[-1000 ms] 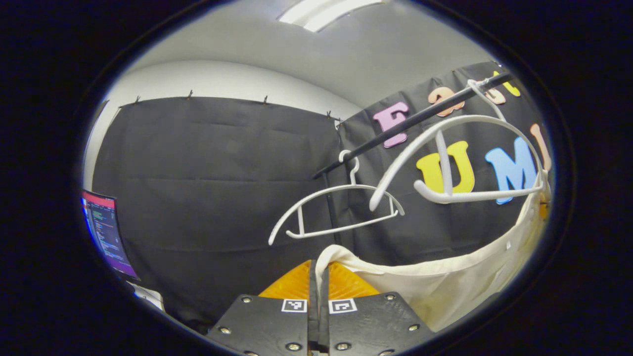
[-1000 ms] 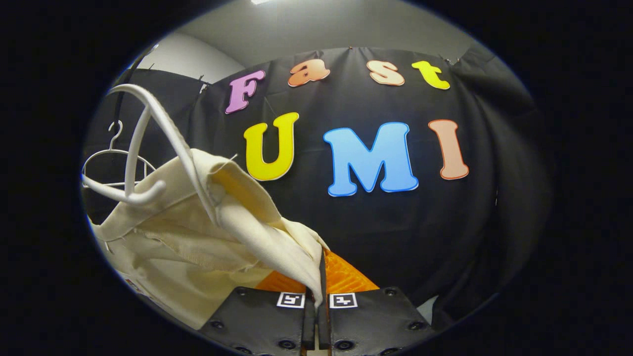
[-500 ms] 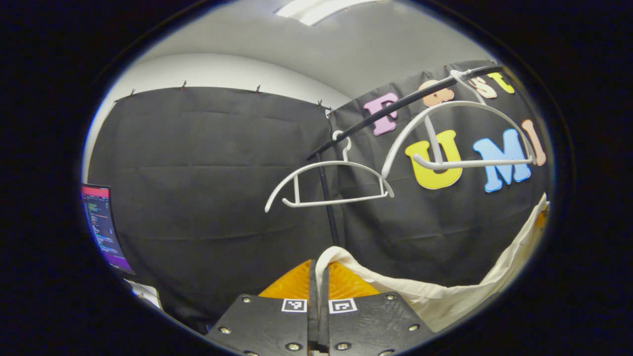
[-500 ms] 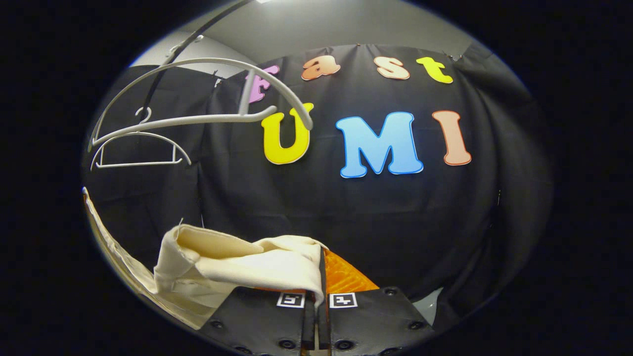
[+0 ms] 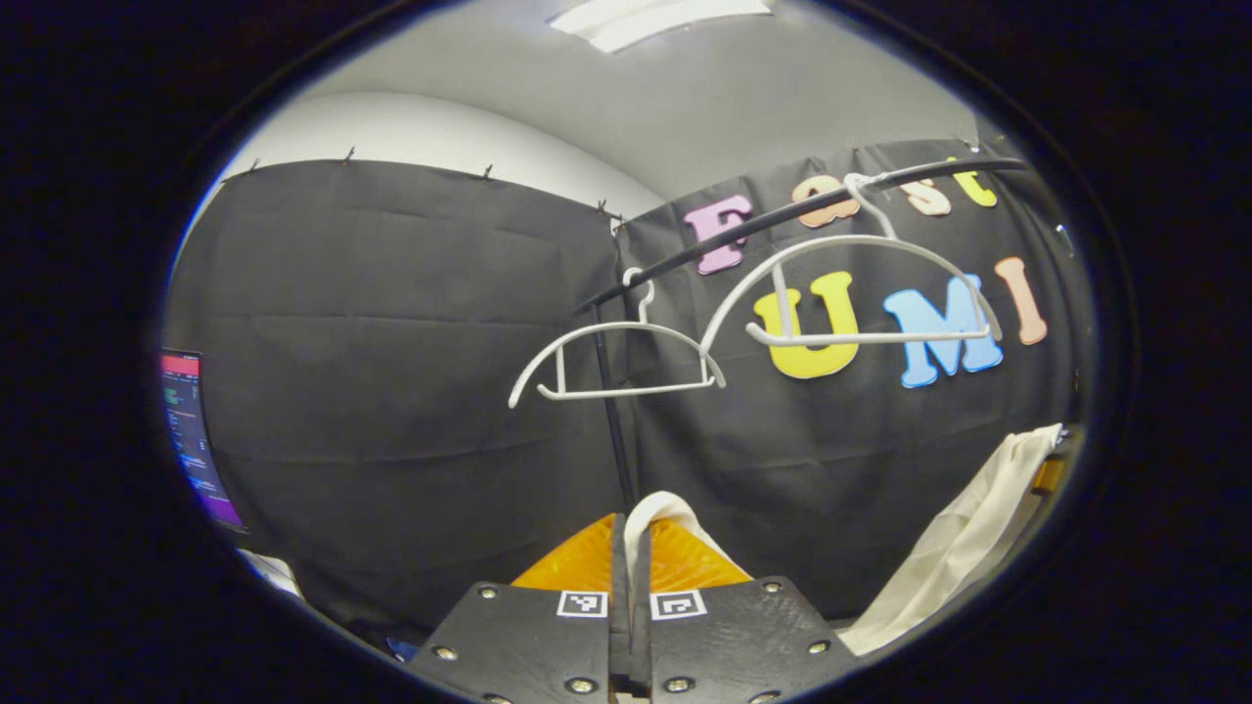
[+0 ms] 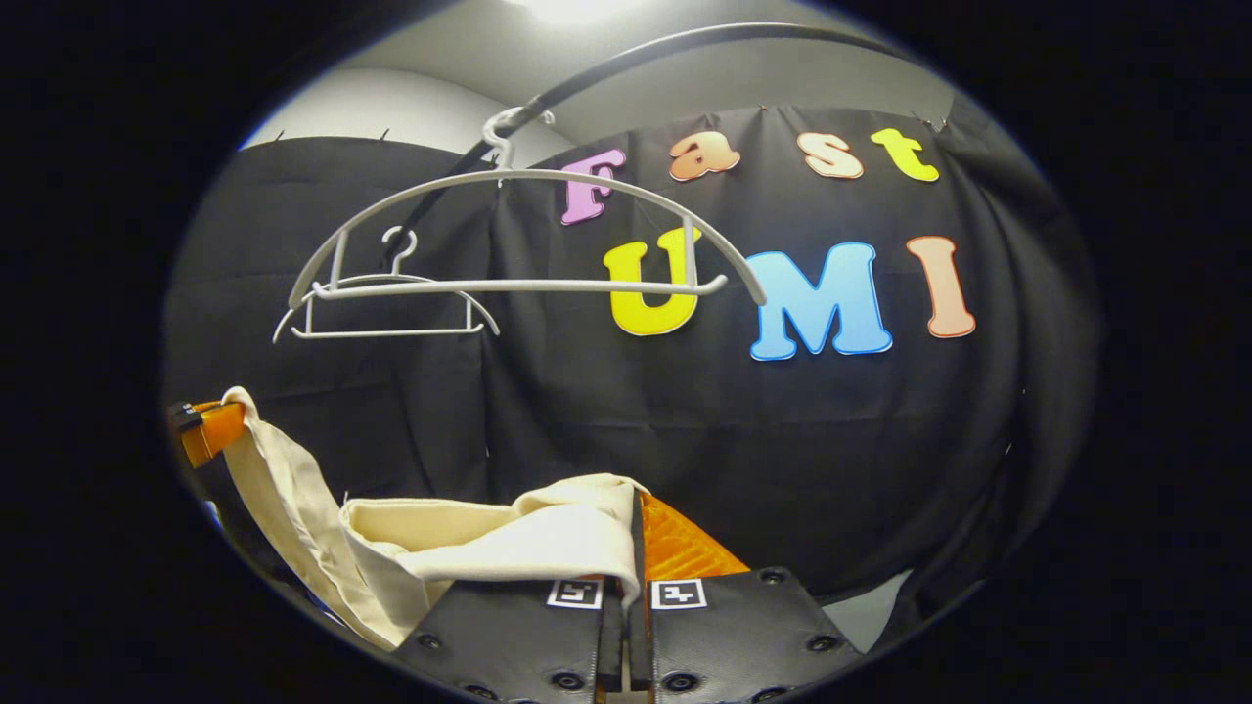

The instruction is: Grasp the clothes on the hanger with both hands and then place them into the laundry hamper below.

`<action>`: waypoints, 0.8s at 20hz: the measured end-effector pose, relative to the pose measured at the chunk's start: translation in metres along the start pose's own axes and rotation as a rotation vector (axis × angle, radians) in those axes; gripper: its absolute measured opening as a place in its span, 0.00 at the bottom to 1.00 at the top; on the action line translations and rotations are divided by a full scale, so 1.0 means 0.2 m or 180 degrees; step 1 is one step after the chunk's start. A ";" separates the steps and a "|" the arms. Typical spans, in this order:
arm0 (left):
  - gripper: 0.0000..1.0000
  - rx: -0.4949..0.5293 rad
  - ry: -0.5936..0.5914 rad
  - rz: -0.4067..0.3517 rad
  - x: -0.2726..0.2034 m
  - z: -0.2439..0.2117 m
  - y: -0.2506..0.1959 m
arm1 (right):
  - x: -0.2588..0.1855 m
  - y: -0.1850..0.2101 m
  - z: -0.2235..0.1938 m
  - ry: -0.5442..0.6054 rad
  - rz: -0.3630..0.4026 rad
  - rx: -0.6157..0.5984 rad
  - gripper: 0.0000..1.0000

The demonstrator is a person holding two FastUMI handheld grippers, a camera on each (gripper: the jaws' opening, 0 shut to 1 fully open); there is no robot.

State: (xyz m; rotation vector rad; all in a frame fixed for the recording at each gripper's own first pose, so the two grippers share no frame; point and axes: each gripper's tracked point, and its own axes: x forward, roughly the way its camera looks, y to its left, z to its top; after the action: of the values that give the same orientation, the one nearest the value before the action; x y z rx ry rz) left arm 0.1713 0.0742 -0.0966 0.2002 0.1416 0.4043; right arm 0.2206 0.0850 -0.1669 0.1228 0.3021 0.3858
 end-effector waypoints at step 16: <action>0.01 -0.0253 0.0161 -0.0644 -0.27 -0.38 -0.05 | -0.32 0.73 -0.51 0.0366 0.0740 0.0161 0.05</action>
State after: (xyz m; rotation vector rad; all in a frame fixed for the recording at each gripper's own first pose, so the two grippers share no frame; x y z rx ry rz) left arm 0.1122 0.0555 -0.1683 0.0961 0.1934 0.2131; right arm 0.0817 0.2012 -0.2207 0.1865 0.4127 0.6172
